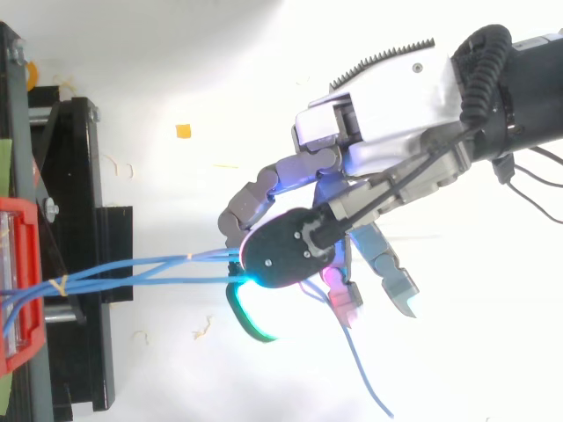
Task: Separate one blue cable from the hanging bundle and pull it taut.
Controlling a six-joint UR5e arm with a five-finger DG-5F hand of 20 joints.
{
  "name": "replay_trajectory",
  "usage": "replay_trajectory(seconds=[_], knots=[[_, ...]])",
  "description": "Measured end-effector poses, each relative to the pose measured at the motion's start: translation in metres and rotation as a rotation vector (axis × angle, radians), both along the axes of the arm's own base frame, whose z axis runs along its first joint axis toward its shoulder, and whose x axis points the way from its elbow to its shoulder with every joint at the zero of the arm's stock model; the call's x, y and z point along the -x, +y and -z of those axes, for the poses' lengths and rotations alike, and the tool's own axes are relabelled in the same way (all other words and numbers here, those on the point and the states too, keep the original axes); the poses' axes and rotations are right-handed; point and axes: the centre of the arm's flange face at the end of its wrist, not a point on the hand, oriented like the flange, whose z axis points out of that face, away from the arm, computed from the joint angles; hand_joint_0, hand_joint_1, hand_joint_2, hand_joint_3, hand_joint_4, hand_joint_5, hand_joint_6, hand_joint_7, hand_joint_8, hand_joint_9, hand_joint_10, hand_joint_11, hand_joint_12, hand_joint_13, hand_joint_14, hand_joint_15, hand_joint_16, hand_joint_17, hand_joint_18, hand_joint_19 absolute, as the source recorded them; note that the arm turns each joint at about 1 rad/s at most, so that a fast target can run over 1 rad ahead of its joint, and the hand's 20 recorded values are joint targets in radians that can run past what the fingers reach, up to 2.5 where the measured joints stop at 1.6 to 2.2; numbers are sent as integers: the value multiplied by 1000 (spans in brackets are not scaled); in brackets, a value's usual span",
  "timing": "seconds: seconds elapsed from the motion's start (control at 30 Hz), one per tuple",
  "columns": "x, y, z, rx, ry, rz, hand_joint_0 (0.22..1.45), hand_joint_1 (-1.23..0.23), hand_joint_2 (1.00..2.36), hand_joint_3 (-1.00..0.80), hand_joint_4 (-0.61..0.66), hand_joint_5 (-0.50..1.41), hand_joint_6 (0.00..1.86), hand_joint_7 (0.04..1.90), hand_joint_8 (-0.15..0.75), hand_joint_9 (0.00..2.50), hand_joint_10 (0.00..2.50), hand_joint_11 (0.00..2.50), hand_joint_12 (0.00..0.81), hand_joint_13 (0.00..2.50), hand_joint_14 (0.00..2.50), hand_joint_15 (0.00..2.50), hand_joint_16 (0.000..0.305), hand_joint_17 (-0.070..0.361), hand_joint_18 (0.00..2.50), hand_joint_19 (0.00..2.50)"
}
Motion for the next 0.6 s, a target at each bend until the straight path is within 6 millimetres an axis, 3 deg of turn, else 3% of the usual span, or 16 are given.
replay_trajectory(seconds=[0.2, 0.43, 0.6], knots=[[0, 0, 0, 0, 0, 0, 517, -239, 1006, -346, 159, 137, 505, 1283, 157, 1869, 0, 24, 308, 1344, 10, 290, 85, 191, 1123, 412], [0, 0, 0, 0, 0, 0, 494, -358, 1007, -421, 132, 133, 504, 1280, 137, 1832, 5, 93, 279, 1285, 15, 342, 75, 168, 997, 481], [0, 0, 0, 2, 0, 0, 472, -330, 1002, -479, 114, 130, 504, 1269, 134, 1825, 3, 83, 292, 1279, 12, 337, 77, 174, 1012, 458]])
